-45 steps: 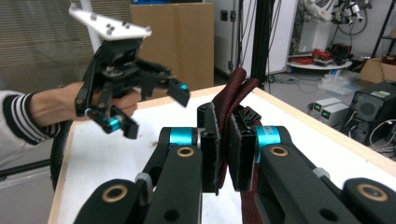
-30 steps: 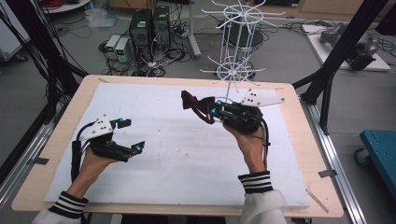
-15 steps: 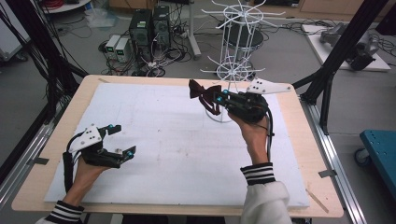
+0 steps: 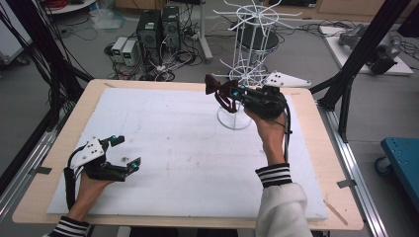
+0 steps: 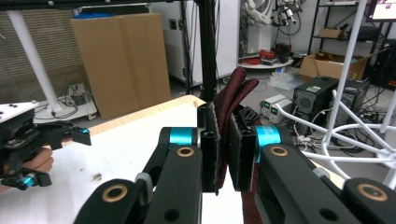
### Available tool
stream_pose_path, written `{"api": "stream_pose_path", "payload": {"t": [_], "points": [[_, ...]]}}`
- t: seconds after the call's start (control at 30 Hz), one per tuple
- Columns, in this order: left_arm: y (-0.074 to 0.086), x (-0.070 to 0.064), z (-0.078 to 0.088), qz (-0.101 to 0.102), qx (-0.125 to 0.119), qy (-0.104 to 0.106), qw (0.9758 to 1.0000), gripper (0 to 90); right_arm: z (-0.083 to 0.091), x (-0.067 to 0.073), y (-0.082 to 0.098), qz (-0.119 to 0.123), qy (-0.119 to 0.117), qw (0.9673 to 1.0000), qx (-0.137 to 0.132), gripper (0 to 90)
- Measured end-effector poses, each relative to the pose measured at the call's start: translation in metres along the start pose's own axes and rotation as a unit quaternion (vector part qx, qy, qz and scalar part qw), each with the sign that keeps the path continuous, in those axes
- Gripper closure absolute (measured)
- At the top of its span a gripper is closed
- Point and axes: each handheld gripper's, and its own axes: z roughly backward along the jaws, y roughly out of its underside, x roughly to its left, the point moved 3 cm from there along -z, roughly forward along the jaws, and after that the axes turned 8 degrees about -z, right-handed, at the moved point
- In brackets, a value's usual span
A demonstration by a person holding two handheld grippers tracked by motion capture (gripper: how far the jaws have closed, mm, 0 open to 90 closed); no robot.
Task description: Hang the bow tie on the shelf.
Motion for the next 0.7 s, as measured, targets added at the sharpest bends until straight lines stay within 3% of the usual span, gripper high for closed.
{"api": "stream_pose_path", "payload": {"t": [0.23,0.7], "points": [[0.000,-0.001,0.002,-0.004,-0.018,-0.001,0.9998,1.7,-0.003,-0.008,-0.005,-0.007,0.017,0.9998,0.005,85.2],[0.002,-0.002,0.001,-0.006,-0.019,-0.004,0.9998,1.7,-0.006,-0.021,-0.009,-0.021,0.052,0.9982,0.022,85.2]]}}
